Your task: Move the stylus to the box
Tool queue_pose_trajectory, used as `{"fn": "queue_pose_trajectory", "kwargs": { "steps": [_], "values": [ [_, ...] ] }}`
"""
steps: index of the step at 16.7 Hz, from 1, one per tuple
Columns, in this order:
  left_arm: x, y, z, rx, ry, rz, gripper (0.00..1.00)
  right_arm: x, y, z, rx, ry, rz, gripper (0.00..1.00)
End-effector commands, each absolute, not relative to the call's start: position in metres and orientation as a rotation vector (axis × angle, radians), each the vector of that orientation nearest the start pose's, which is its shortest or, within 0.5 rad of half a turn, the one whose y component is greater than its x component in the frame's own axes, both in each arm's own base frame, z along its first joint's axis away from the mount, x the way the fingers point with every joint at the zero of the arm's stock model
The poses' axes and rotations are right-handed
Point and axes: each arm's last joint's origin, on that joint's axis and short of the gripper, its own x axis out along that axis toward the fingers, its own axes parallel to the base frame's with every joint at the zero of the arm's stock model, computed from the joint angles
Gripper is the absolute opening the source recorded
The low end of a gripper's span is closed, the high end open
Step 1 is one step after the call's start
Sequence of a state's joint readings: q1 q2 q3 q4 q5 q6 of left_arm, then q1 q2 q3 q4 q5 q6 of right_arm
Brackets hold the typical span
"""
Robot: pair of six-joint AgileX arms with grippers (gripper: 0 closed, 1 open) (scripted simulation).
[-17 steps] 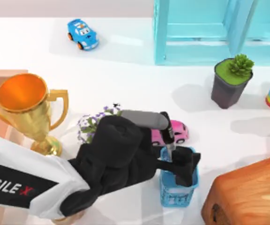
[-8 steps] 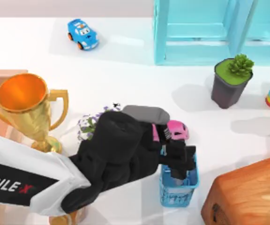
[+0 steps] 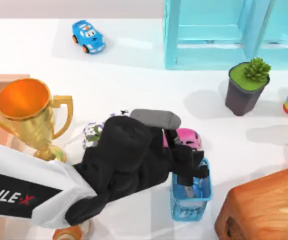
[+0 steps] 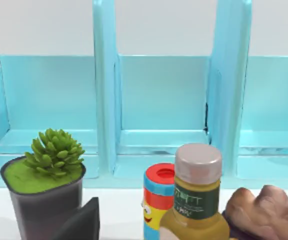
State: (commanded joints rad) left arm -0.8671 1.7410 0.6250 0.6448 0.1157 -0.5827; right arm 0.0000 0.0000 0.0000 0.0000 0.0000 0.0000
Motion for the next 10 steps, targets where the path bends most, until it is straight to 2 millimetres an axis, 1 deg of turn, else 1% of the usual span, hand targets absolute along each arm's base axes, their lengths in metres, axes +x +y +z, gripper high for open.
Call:
{"fn": "queue_pose_trajectory", "kwargs": {
  "steps": [2, 4, 7, 8, 10],
  "values": [
    [0.205, -0.245, 0.124, -0.355, 0.715, -0.795, 0.00, 0.106, -0.001, 0.160, 0.000, 0.000, 0.000, 1.00],
    [0.203, -0.245, 0.139, -0.338, 0.709, -0.847, 0.00, 0.106, -0.001, 0.160, 0.000, 0.000, 0.000, 1.00],
    [0.199, -0.236, 0.174, -0.302, 0.700, -0.947, 0.00, 0.106, -0.001, 0.160, 0.000, 0.000, 0.000, 1.00],
    [0.198, -0.229, 0.187, -0.289, 0.704, -0.971, 0.00, 0.106, -0.001, 0.160, 0.000, 0.000, 0.000, 1.00],
    [0.199, -0.208, 0.211, -0.271, 0.723, -0.992, 0.00, 0.106, -0.001, 0.160, 0.000, 0.000, 0.000, 1.00]
  ]
}}
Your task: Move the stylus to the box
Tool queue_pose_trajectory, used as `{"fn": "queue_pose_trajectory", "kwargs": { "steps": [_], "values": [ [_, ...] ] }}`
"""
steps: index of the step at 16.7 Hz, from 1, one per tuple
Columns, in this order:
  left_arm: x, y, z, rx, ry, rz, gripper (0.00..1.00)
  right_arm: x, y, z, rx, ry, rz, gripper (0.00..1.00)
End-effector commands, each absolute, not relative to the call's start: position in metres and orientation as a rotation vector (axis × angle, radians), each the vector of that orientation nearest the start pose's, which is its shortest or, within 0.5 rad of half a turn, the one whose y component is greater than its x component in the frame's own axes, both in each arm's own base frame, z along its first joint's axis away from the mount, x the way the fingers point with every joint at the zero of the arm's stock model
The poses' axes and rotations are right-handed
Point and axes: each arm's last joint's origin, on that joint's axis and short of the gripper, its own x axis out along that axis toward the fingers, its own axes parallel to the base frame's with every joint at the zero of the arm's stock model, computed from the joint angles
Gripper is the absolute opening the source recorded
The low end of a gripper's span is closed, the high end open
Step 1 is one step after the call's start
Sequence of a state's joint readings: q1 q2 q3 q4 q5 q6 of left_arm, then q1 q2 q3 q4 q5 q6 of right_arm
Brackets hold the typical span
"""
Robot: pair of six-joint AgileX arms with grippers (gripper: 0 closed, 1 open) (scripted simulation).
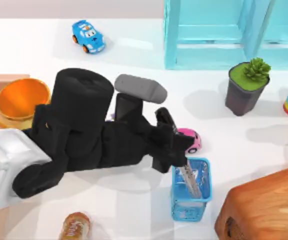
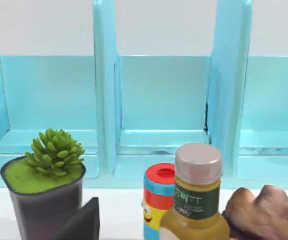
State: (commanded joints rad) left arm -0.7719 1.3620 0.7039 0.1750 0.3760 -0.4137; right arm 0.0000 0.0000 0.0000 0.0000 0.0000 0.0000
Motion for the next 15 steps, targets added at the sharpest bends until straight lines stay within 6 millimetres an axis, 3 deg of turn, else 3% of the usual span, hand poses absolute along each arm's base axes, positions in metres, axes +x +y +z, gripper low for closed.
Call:
{"fn": "queue_pose_trajectory", "kwargs": {
  "steps": [4, 8, 10, 15],
  "values": [
    [0.203, -0.151, 0.247, -0.291, 0.752, -0.930, 0.00, 0.106, -0.001, 0.160, 0.000, 0.000, 0.000, 1.00],
    [0.207, -0.106, 0.267, -0.345, 0.733, -0.816, 0.00, 0.106, -0.001, 0.160, 0.000, 0.000, 0.000, 1.00],
    [0.208, -0.096, 0.271, -0.358, 0.719, -0.784, 0.00, 0.106, -0.001, 0.160, 0.000, 0.000, 0.000, 1.00],
    [0.208, -0.096, 0.269, -0.356, 0.722, -0.781, 0.00, 0.106, -0.001, 0.160, 0.000, 0.000, 0.000, 1.00]
  ]
}}
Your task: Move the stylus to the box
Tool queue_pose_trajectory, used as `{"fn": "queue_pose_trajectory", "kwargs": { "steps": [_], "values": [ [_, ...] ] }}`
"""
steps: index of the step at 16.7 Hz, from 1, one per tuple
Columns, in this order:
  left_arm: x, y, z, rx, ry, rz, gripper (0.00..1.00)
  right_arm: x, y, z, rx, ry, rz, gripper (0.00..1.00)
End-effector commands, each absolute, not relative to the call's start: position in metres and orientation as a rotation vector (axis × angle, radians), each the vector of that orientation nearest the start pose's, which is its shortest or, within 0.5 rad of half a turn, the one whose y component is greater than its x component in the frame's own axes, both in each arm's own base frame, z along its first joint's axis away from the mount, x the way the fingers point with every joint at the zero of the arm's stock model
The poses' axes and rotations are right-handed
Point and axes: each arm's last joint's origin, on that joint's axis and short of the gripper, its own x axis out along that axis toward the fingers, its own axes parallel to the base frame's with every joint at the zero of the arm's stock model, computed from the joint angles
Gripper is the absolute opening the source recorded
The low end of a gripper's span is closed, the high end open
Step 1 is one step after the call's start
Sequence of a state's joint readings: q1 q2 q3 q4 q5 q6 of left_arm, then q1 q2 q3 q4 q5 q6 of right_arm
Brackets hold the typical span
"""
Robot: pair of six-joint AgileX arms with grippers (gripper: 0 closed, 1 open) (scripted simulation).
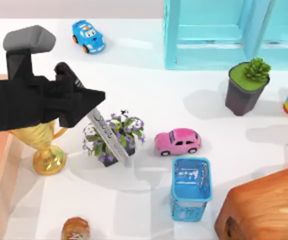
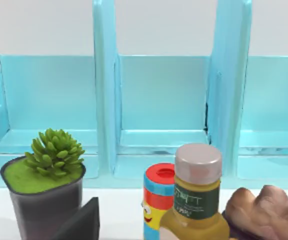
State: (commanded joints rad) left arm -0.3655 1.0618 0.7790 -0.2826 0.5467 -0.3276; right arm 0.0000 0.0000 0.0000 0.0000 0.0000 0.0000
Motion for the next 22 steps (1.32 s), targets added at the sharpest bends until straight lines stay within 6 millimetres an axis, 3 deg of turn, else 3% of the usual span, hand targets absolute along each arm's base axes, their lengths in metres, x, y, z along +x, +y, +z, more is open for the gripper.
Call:
{"fn": "queue_pose_trajectory", "kwargs": {
  "steps": [2, 5, 8, 11, 14, 17, 22],
  "values": [
    [0.210, -0.094, 0.273, -0.350, 0.707, -0.780, 0.00, 0.106, -0.001, 0.160, 0.000, 0.000, 0.000, 1.00],
    [0.216, -0.076, 0.302, -0.289, 0.584, -0.771, 0.00, 0.106, -0.001, 0.160, 0.000, 0.000, 0.000, 1.00],
    [0.220, -0.045, 0.339, -0.147, 0.424, -0.729, 0.00, 0.106, -0.001, 0.160, 0.000, 0.000, 0.000, 1.00],
    [0.225, -0.005, 0.357, 0.028, 0.360, -0.645, 0.00, 0.106, -0.001, 0.160, 0.000, 0.000, 0.000, 1.00],
    [0.230, 0.035, 0.357, 0.177, 0.391, -0.587, 0.00, 0.106, -0.001, 0.160, 0.000, 0.000, 0.000, 1.00],
    [0.232, 0.071, 0.344, 0.258, 0.473, -0.595, 0.00, 0.106, -0.001, 0.160, 0.000, 0.000, 0.000, 1.00],
    [0.228, 0.118, 0.316, 0.213, 0.603, -0.671, 0.00, 0.106, -0.001, 0.160, 0.000, 0.000, 0.000, 1.00]
  ]
}}
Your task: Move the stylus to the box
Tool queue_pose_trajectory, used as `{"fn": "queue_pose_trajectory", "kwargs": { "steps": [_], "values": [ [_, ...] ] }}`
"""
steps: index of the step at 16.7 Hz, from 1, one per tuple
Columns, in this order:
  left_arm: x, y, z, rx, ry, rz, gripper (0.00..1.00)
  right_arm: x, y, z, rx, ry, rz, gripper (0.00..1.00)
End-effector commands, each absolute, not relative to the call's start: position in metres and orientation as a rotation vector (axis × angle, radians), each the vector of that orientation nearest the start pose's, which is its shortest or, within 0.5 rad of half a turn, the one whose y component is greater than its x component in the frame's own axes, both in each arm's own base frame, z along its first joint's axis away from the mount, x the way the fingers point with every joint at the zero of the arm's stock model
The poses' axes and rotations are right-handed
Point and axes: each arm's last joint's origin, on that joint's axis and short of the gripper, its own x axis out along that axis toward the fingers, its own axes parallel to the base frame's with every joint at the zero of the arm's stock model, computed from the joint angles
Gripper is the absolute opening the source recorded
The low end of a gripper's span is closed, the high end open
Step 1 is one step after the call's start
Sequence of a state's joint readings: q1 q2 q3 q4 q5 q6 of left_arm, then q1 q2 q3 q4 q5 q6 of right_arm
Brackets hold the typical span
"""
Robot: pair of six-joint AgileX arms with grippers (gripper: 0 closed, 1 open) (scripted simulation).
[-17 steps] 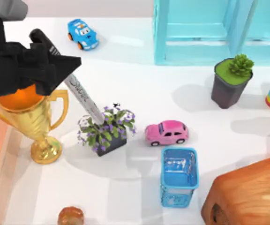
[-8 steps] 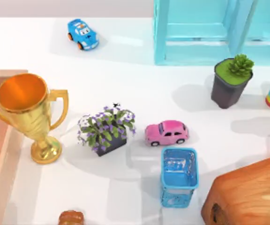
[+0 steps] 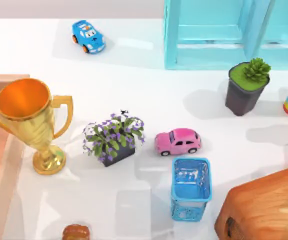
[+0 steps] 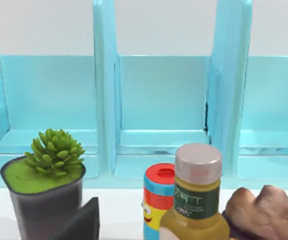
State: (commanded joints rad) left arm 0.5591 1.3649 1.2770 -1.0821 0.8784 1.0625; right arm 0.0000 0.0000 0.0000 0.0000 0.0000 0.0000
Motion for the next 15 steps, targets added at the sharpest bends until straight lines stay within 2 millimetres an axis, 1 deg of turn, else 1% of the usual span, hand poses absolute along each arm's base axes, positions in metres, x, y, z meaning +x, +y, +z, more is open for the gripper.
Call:
{"fn": "queue_pose_trajectory", "kwargs": {
  "steps": [2, 4, 10, 13, 15],
  "values": [
    [0.226, 0.129, 0.308, 0.166, 0.633, -0.691, 0.00, 0.106, -0.001, 0.160, 0.000, 0.000, 0.000, 1.00],
    [0.224, 0.134, 0.304, 0.138, 0.646, -0.700, 0.00, 0.106, -0.001, 0.160, 0.000, 0.000, 0.000, 1.00],
    [0.225, 0.133, 0.303, 0.137, 0.650, -0.705, 0.00, 0.106, -0.001, 0.160, 0.000, 0.000, 0.000, 1.00],
    [0.230, 0.128, 0.287, 0.113, 0.669, -0.709, 0.00, 0.106, -0.001, 0.160, 0.000, 0.000, 0.000, 1.00],
    [0.235, 0.126, 0.275, 0.129, 0.656, -0.702, 0.00, 0.106, -0.001, 0.160, 0.000, 0.000, 0.000, 1.00]
  ]
}}
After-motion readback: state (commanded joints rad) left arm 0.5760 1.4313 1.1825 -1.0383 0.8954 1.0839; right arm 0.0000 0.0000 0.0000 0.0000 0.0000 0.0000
